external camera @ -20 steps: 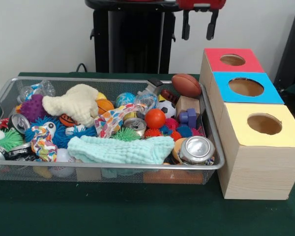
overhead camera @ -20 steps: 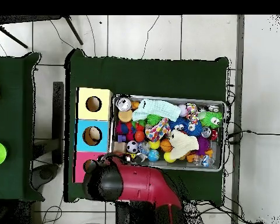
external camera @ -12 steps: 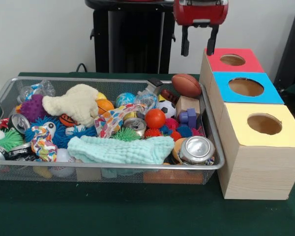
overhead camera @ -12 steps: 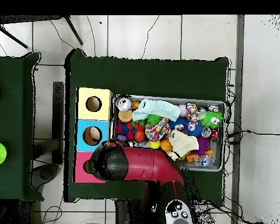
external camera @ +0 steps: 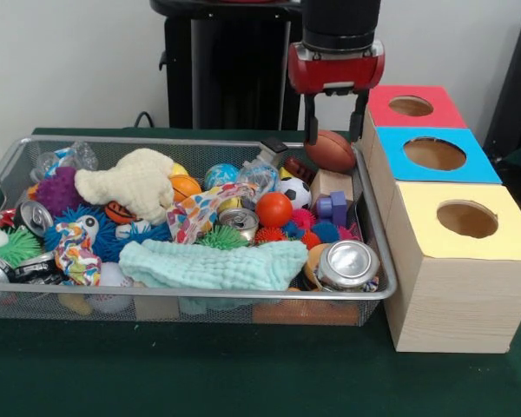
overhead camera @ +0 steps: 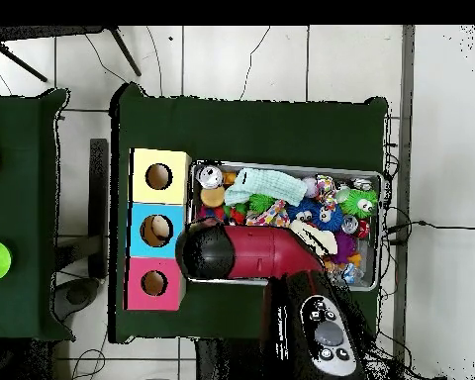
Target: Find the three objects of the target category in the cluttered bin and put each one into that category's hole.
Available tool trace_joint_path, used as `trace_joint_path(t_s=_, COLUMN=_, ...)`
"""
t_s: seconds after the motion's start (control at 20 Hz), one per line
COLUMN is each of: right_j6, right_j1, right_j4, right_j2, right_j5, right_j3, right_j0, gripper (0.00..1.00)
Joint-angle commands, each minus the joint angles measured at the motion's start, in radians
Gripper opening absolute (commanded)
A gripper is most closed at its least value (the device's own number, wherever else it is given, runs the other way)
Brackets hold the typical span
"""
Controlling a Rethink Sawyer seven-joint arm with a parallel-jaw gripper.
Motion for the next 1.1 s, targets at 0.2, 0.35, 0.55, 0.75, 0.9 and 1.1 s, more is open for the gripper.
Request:
trace_joint_path(t_s=0.2, right_j6=-0.165, right_j1=0.121, right_j4=-0.145, right_j2=0.162, right_j5=0.039, right_j3=-0.175, right_j0=-0.090, gripper=1.00)
trace_joint_path(t_s=0.35, right_j6=-0.165, right_j1=0.138, right_j4=-0.170, right_j2=0.172, right_j5=0.056, right_j3=-0.202, right_j0=-0.104, gripper=1.00)
trace_joint_path(t_s=0.55, right_j6=-0.184, right_j1=0.147, right_j4=-0.199, right_j2=0.193, right_j5=0.081, right_j3=-0.214, right_j0=-0.138, gripper=1.00)
trace_joint_path(t_s=0.75, right_j6=-0.211, right_j1=0.129, right_j4=-0.229, right_j2=0.200, right_j5=0.135, right_j3=-0.205, right_j0=-0.175, gripper=1.00)
trace_joint_path(t_s=0.9, right_j6=-0.249, right_j1=0.116, right_j4=-0.258, right_j2=0.208, right_j5=0.183, right_j3=-0.207, right_j0=-0.208, gripper=1.00)
trace_joint_path(t_s=1.1, right_j6=-0.276, right_j1=0.110, right_j4=-0.288, right_j2=0.231, right_j5=0.201, right_j3=-0.202, right_j0=-0.253, gripper=1.00)
